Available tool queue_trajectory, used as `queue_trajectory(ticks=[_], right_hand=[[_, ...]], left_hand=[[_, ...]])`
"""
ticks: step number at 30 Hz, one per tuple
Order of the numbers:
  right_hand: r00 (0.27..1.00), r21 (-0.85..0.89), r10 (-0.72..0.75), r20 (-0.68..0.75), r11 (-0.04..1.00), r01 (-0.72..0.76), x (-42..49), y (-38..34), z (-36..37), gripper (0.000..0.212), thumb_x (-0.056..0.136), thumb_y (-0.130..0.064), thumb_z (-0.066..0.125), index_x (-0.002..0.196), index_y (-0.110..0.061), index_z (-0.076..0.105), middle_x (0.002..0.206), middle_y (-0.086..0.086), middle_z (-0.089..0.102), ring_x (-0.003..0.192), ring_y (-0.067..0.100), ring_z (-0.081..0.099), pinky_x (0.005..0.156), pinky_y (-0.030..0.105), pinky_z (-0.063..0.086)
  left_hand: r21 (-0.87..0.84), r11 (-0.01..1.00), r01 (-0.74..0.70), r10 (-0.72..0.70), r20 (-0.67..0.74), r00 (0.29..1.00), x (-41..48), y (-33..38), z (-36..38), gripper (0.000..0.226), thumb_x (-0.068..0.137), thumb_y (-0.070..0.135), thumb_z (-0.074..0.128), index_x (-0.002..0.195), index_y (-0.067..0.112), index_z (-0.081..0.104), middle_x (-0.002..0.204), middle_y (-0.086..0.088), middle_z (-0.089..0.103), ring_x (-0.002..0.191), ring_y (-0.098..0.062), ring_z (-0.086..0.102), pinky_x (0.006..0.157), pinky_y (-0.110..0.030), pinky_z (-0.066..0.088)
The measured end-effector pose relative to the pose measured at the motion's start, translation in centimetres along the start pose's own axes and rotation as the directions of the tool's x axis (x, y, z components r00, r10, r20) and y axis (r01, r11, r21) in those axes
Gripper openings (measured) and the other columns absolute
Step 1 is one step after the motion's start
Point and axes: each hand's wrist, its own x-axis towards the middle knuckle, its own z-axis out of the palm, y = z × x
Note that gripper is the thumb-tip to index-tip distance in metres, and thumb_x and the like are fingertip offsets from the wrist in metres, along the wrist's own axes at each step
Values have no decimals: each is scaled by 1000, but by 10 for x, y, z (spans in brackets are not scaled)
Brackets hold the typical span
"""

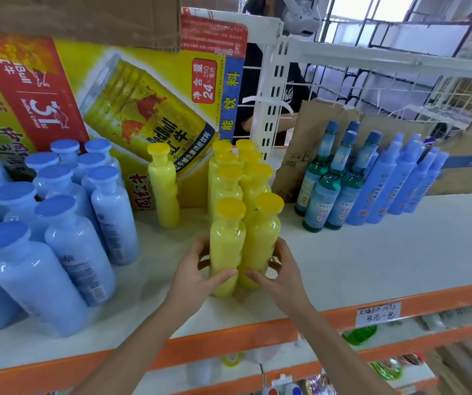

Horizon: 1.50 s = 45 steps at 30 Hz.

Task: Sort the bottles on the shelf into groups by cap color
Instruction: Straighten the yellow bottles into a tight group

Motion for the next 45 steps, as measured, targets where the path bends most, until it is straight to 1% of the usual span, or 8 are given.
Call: queue_trajectory(ticks=[3, 7, 16, 20, 26, 33, 42, 45], right_hand=[[999, -24, 6, -54, 1000, -8, 1, 0, 6, 66, 60, -29, 82, 112, -34, 42, 111, -12, 54, 100, -12, 50, 79, 4, 42], [999, -22, 48, 11, 999, -47, 2, 1, 5, 73, 65, -22, 83, 123, -31, 40, 118, -10, 54, 104, -8, 51, 81, 6, 43], [980, 16, 87, 177, 996, -92, 3, 0, -8, 66, 64, -19, 72, 121, -35, 42, 114, -16, 58, 104, -5, 56, 84, 11, 46], [987, 18, 90, 136, 996, -93, 2, 0, -5, 62, 62, -20, 78, 111, -36, 43, 109, -14, 59, 99, -7, 55, 75, 8, 47], [988, -37, 87, 127, 996, -83, -1, -2, -2, 60, 74, -23, 76, 118, -34, 37, 107, -22, 55, 101, -6, 54, 77, 4, 44], [990, -157, 70, 119, 986, -51, -4, -7, -1, 60, 80, -27, 70, 128, -25, 34, 106, -16, 55, 102, 10, 57, 88, 24, 45], [998, -206, 16, 55, 979, -4, -6, -6, -4, 62, 84, -28, 66, 133, -18, 30, 119, -3, 60, 107, 20, 59, 82, 24, 43], [998, -214, 4, 65, 977, 10, -2, -5, -5, 62, 84, -27, 65, 133, -17, 29, 117, -3, 60, 105, 20, 59, 77, 21, 41]], left_hand=[[-96, 995, -3, 7, 41, 999, 0, -10, -5, 79, 50, 58, 79, 115, 32, 42, 113, 10, 58, 106, -3, 57, 88, -17, 46], [-46, 999, 10, -7, 62, 998, -3, -10, -5, 76, 53, 67, 73, 115, 39, 39, 112, 29, 55, 110, 2, 52, 87, -15, 45], [61, 996, 68, -62, -97, 993, -12, -20, 10, 61, 61, 23, 84, 99, 42, 41, 107, 18, 55, 104, -5, 55, 75, -15, 48], [4, 994, 113, -113, -60, 992, -9, -21, 5, 61, 53, 46, 75, 104, 39, 43, 111, 14, 58, 109, -6, 56, 85, -27, 50], [26, 990, 136, -135, -22, 991, -10, -26, 7, 61, 53, 32, 74, 107, 30, 44, 99, 16, 66, 95, -4, 63, 81, -18, 51], [106, 987, 120, -103, -156, 982, -15, -23, 15, 55, 66, -6, 75, 100, 32, 54, 100, 4, 67, 91, -3, 65, 75, -10, 49], [126, 986, 107, -92, -115, 989, -12, -21, 25, 54, 74, -9, 67, 119, 17, 52, 104, 10, 64, 95, 8, 60, 84, -10, 47], [172, 984, 52, -31, -121, 992, -10, -20, 27, 58, 75, -3, 67, 115, 35, 48, 116, 8, 56, 103, 5, 57, 88, -11, 45]])
